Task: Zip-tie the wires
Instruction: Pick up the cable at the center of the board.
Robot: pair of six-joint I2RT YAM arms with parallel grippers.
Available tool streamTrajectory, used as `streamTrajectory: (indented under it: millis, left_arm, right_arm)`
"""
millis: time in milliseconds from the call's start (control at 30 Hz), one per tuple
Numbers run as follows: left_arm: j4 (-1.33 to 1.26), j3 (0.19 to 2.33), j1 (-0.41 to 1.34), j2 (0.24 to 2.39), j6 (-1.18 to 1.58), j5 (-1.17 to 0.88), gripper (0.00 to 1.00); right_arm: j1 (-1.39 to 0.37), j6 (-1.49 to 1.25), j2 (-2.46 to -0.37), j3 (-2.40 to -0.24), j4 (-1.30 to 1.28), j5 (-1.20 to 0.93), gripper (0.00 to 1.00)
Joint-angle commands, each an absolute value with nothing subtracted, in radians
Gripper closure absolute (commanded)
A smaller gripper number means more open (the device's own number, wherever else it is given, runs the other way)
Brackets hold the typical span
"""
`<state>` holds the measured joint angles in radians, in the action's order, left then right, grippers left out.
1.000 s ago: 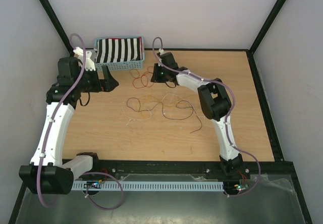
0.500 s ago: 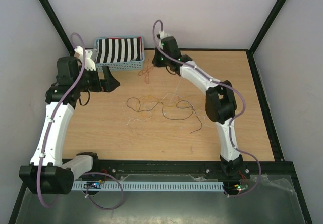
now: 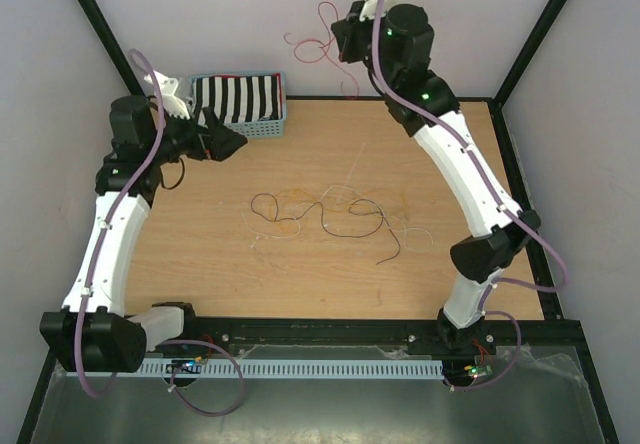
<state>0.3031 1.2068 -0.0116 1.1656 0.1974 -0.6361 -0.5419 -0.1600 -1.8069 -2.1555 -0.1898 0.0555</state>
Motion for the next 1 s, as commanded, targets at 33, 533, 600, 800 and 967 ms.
streamTrajectory:
  millis: [33, 533, 600, 800, 967]
  left_arm:
    - [0.116, 1.209, 0.017, 1.197, 0.260, -0.732, 0.01]
    - [0.048, 1.139, 0.188, 1.191, 0.152, -0.635, 0.01]
    - [0.045, 1.117, 0.199, 1.173, 0.165, -0.634, 0.01]
    - [0.014, 1.017, 0.231, 1.104, 0.256, -0.611, 0.01]
    - [-0.006, 0.949, 0.233, 1.053, 0.423, -0.583, 0.01]
  right_arm:
    - [-0.542, -0.113, -1.712, -2.102, -0.264, 0.059, 1.00]
    - [-0.542, -0.100, -1.367, -1.913, -0.368, -0.128, 1.00]
    - [-0.542, -0.101, -1.314, -1.888, -0.369, -0.139, 1.00]
    - [-0.541, -0.108, -1.224, -1.850, -0.368, -0.171, 1.00]
    - [-0.542, -0.120, -1.192, -1.848, -0.368, -0.215, 1.00]
